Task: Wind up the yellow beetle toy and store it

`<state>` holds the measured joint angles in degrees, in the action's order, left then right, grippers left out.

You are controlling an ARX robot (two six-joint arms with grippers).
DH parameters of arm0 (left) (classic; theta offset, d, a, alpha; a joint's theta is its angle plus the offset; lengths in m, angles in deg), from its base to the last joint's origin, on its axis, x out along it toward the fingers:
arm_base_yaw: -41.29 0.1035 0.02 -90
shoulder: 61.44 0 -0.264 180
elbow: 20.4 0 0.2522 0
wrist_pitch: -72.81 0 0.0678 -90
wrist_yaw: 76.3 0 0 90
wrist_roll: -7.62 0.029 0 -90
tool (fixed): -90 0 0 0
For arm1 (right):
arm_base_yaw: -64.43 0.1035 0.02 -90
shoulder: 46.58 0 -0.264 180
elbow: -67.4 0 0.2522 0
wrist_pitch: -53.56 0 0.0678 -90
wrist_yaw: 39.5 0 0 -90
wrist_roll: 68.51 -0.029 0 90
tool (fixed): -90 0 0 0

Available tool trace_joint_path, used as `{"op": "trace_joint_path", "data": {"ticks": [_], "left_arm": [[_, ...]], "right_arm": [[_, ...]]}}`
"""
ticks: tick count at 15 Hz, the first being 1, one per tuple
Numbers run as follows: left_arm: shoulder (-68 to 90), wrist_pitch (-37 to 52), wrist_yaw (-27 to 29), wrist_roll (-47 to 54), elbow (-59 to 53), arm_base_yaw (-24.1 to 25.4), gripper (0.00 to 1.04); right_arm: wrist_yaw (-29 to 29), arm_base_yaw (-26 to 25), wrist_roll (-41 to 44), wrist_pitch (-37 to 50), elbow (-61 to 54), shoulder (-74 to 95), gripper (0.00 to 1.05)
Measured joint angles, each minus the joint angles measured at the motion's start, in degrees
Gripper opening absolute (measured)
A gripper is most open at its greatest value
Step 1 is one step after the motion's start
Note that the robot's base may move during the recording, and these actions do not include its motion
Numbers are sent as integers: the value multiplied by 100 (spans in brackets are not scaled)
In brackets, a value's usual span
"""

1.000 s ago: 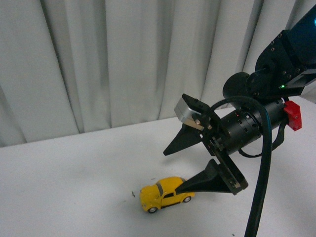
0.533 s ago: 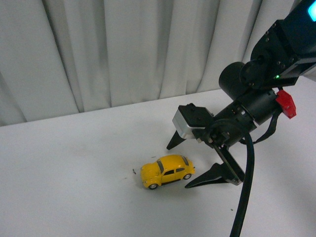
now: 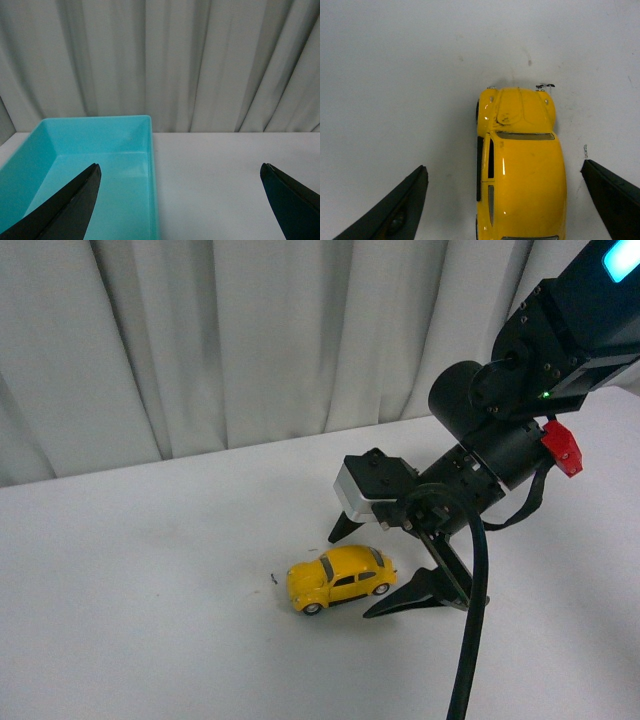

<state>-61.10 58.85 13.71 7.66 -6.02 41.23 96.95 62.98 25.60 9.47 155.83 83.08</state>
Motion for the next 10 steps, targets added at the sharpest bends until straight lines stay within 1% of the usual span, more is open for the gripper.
{"op": "trace_joint_path", "data": {"ticks": [4, 6, 8, 10], "left_arm": [[0, 0, 0, 0, 0, 0, 98], [0, 0, 0, 0, 0, 0, 98], [0, 0, 0, 0, 0, 0, 98], [0, 0, 0, 0, 0, 0, 98]], "right_arm": [[-131, 0, -221, 13, 28, 83, 60], [-122, 0, -286, 24, 28, 83, 47], [-107, 0, -328, 28, 28, 83, 42], [-20, 72, -455, 140, 81, 162, 42]]}}
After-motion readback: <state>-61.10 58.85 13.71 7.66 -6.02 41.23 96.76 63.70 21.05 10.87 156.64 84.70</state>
